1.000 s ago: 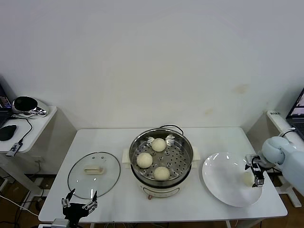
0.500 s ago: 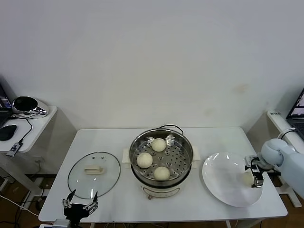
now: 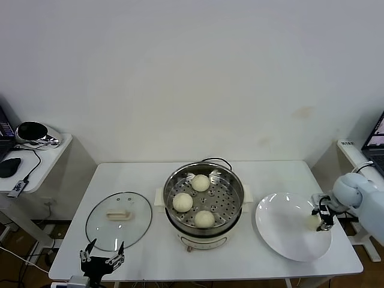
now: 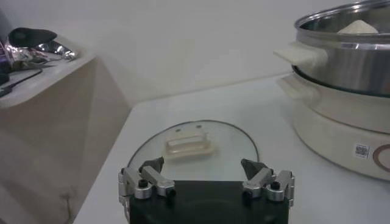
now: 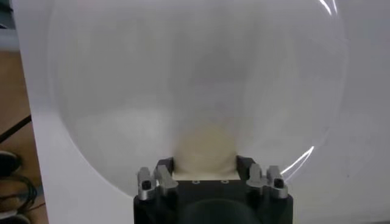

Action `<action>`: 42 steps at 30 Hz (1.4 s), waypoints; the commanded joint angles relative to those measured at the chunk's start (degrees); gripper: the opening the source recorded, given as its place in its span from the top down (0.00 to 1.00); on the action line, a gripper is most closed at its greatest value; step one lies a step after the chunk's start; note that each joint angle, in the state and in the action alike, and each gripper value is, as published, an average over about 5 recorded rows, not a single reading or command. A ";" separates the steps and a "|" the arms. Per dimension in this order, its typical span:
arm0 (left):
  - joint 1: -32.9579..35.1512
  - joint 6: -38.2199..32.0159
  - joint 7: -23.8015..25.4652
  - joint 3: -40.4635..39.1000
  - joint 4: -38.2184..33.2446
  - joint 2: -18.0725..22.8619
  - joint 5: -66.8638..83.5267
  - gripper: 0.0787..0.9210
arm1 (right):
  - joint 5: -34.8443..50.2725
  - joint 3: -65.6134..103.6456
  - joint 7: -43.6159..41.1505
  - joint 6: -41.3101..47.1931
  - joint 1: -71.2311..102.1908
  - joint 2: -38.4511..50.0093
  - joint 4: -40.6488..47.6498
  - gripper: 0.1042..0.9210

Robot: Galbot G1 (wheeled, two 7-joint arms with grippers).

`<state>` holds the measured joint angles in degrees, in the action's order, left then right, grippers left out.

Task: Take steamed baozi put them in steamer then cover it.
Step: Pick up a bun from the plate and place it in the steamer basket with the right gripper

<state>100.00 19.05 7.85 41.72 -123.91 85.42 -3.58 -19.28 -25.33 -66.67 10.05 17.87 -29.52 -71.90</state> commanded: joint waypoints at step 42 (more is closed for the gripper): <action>-2.43 1.01 -2.28 1.54 -4.23 0.57 -1.05 0.12 | 43.92 -52.14 0.56 21.53 -54.39 -32.21 -8.16 0.43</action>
<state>97.56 20.04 5.60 43.25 -127.85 85.95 -4.55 24.76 -73.74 -67.01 29.43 -37.10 -57.01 -80.58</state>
